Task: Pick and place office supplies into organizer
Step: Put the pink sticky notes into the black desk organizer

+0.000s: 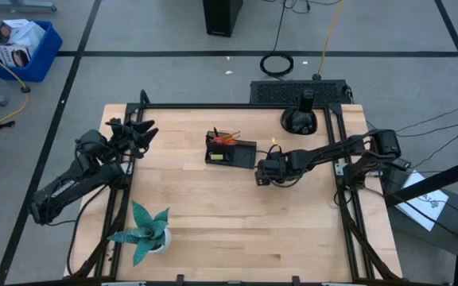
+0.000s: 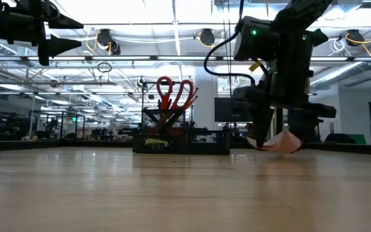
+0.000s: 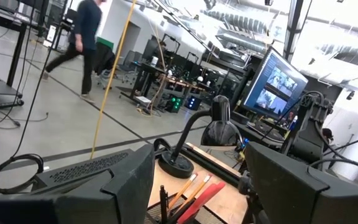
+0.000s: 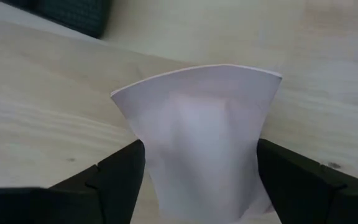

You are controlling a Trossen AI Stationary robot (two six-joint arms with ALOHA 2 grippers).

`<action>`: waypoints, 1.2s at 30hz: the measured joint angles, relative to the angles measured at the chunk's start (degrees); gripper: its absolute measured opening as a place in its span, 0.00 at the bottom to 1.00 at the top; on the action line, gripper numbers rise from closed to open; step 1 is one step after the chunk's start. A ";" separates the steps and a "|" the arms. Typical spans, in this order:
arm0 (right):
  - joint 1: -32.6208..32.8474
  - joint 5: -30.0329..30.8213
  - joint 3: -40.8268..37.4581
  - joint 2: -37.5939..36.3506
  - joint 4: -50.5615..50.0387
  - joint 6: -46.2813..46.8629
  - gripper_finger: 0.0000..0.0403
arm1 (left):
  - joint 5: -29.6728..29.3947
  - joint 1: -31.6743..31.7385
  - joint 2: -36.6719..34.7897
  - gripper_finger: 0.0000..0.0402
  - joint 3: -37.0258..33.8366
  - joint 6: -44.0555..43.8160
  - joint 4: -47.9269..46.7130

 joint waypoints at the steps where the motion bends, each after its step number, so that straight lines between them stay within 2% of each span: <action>1: -0.01 -0.04 0.01 -0.27 0.04 0.24 0.71 | 0.00 0.00 -0.01 0.64 0.00 0.00 -0.02; 13: -0.02 -0.06 0.50 -0.41 -0.01 3.84 0.71 | 0.00 0.02 -0.01 0.64 0.00 0.00 0.00; 30: -1.59 3.35 9.79 -0.54 -6.95 1.91 0.71 | 0.00 0.02 0.00 0.64 0.00 0.00 0.00; 36: -3.74 4.90 12.08 -0.56 -5.92 -0.87 0.71 | 0.00 0.02 -0.01 0.64 0.00 0.00 0.00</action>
